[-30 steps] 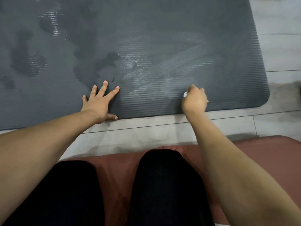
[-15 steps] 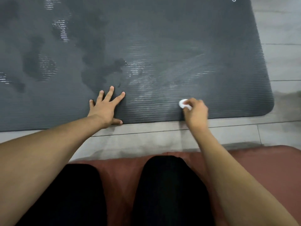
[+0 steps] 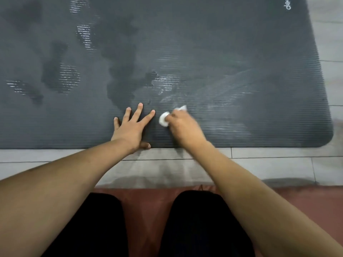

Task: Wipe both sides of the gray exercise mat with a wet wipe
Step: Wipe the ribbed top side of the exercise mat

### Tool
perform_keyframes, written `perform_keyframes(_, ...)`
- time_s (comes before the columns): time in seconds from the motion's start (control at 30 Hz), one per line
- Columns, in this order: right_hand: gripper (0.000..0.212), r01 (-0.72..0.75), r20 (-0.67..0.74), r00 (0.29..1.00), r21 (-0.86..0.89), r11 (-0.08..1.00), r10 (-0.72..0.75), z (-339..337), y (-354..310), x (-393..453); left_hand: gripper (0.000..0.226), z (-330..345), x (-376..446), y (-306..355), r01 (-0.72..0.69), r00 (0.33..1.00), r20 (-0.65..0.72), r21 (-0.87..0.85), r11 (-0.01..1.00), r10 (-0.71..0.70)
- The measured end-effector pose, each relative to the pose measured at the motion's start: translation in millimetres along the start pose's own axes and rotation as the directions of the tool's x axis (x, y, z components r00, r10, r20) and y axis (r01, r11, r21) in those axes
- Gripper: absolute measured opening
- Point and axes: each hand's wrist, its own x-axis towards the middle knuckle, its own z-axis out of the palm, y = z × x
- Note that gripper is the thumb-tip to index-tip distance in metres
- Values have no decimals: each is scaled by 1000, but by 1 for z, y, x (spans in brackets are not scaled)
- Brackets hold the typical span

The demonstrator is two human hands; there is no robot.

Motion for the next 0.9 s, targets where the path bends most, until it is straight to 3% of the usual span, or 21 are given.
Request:
perform_keyframes(0.07, 20, -272, -183, 949, -52, 961, 258, -24, 62, 5, 120, 2, 0, -1, 2, 1000, 5, 5, 1000, -2)
perform_keyframes(0.17, 32, -575, -343, 783, -83, 814, 518, -63, 145, 7, 120, 2, -1, 0, 3, 1000, 15, 9, 1000, -3)
perform_keyframes(0.3, 33, -662, -400, 681, 23, 749, 614, -50, 141, 47, 119, 1, -1, 1, 0, 1000, 25, 10, 1000, -1)
perform_keyframes(0.37, 31, -609, -403, 698, 101, 786, 592, -39, 103, 73, 119, 0, -2, 1, 3, 1000, 24, 25, 1000, -3)
perform_keyframes(0.4, 30, -535, -374, 752, 135, 834, 543, -31, 81, 84, 119, 0, -2, 1, 3, 1000, 22, 33, 999, -4)
perform_keyframes(0.5, 23, -196, -209, 951, 154, 968, 226, -3, 8, 108, 119, 0, -2, 2, 2, 1000, 29, 42, 999, -3)
perform_keyframes(0.53, 21, -72, -149, 985, 128, 989, 91, 4, -8, 112, 119, 0, -2, 2, 0, 1000, 30, 47, 999, -2)
perform_keyframes(0.63, 20, 147, -44, 988, 25, 989, -146, 2, 9, 119, 118, 0, -2, 2, -4, 1000, 30, 49, 999, 3)
perform_keyframes(0.67, 19, 102, -96, 990, -33, 994, -104, -7, 30, 120, 118, 0, -3, 1, -5, 1000, 28, 46, 999, 4)
perform_keyframes(0.73, 8, -208, -218, 961, -162, 965, 171, -34, 88, 111, 118, 1, -2, 2, -8, 999, 32, 41, 999, 7)
perform_keyframes(0.77, 6, -373, -251, 913, -188, 909, 323, -49, 114, 100, 118, 2, -2, 3, -9, 999, 34, 36, 999, 7)
perform_keyframes(0.83, 17, -558, -306, 806, -102, 824, 507, -65, 145, 85, 118, 2, -2, 2, -6, 999, 32, 30, 1000, 5)
perform_keyframes(0.9, 22, -609, -344, 744, 4, 793, 573, -59, 138, 92, 118, 2, -2, 2, -7, 999, 39, 23, 1000, 6)
